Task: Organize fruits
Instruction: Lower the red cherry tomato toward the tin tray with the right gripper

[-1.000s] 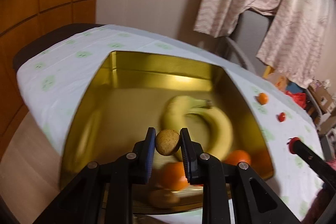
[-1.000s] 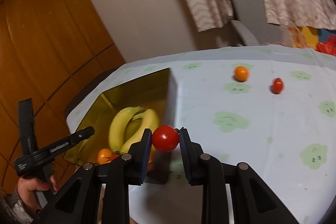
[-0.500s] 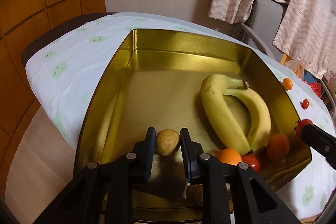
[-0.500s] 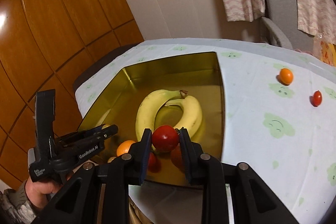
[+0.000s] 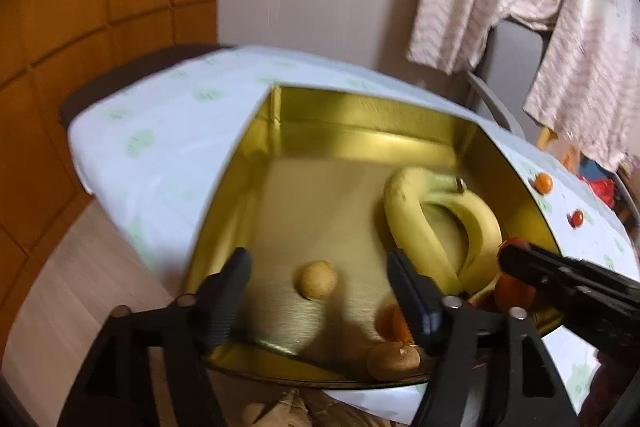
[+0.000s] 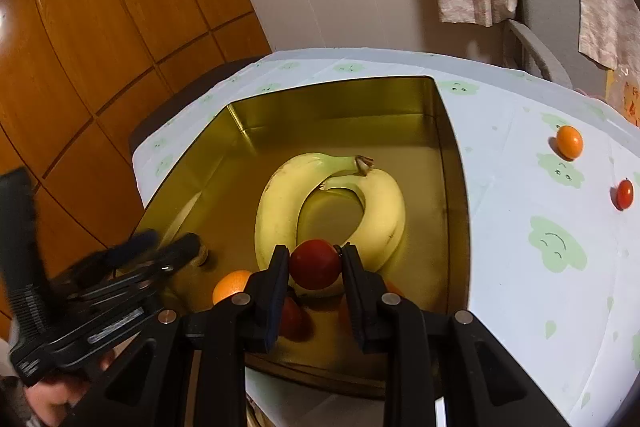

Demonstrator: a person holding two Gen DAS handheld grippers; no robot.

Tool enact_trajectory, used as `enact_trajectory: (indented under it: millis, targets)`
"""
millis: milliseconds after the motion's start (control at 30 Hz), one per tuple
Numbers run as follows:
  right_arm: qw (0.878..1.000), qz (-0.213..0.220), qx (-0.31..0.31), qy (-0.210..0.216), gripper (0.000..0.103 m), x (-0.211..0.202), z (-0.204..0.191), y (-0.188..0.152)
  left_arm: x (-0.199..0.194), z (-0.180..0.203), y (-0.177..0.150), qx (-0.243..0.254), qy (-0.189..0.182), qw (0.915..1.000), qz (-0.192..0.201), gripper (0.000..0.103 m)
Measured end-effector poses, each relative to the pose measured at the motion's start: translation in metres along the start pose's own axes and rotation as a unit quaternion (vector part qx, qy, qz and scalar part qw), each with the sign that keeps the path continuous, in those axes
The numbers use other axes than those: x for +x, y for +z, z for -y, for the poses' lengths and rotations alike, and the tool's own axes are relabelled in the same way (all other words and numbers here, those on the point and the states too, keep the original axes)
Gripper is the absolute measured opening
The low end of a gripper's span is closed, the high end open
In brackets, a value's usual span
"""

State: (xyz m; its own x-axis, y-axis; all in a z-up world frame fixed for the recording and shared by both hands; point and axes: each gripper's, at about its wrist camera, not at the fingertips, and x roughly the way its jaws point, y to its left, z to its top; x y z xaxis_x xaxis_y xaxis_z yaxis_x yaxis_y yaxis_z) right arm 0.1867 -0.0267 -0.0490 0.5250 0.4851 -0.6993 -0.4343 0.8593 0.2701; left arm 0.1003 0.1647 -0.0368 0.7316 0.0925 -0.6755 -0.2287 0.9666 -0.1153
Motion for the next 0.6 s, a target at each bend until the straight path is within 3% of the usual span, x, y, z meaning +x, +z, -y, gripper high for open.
enact_trajectory:
  millis: [267,600]
  targets:
    - [1.0,-0.015,-0.002,-0.007,0.028,0.02,-0.005,0.004,-0.017,-0.029,0.006,-0.055,0.036,0.9973,0.032,0.085]
    - [1.0,-0.012,0.015,-0.011,0.03,0.014,0.002,0.002,-0.014,-0.037,-0.002,-0.071,0.045,0.9963,0.019,0.089]
